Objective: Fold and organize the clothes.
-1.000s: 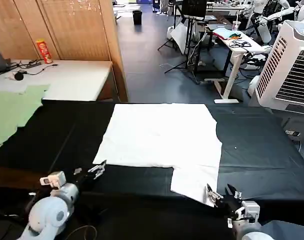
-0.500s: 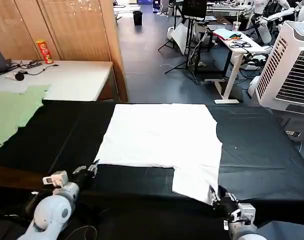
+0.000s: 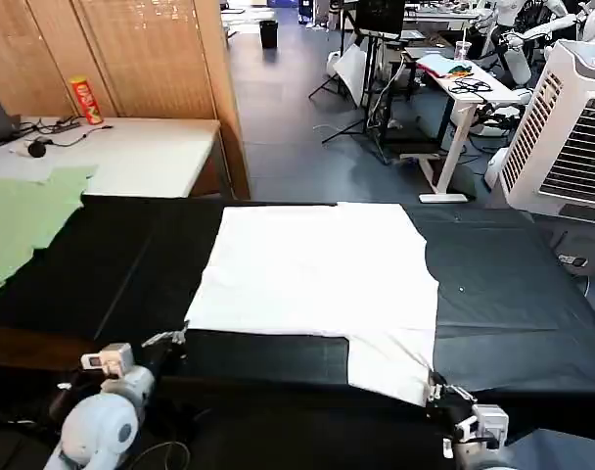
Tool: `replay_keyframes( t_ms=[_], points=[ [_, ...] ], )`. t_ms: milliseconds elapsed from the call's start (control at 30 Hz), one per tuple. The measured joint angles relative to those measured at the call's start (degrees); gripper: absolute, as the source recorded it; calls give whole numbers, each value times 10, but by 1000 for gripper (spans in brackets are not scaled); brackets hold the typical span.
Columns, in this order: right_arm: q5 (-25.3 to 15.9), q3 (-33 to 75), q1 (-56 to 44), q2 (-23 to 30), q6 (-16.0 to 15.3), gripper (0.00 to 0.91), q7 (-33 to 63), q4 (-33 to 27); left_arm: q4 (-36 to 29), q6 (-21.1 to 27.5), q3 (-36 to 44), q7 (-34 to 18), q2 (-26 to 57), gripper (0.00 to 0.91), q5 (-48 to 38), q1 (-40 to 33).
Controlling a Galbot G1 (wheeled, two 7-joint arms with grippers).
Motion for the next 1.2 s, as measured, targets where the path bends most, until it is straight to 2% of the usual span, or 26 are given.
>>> replay_keyframes(
  t_ms=[200,300,433,533,667,833,1200],
  points=[
    [0,1,-21,-1,6,10,-3,12,-46,-11,-27,-3,-3,0,2,54],
    [4,6,-12,-7,29,10,-17,8,-59,-21,-38,-4,-7,0,0,72],
    [33,16,19,-20,72,20,-30,-11,-60,-37,-42,3,-14,0,-2,70],
    [46,12,56,-37,99,10,-33,-41,-52,-47,-36,12,-25,0,3,53],
    [57,2,117,-63,113,10,-33,-97,-34,-54,-22,19,-39,0,22,21],
    [72,-12,202,-86,118,10,-31,-158,0,-64,-9,18,-50,0,51,-24],
    [63,-65,337,-101,125,20,-32,-282,76,-75,6,17,-46,0,78,-99]
  ],
)
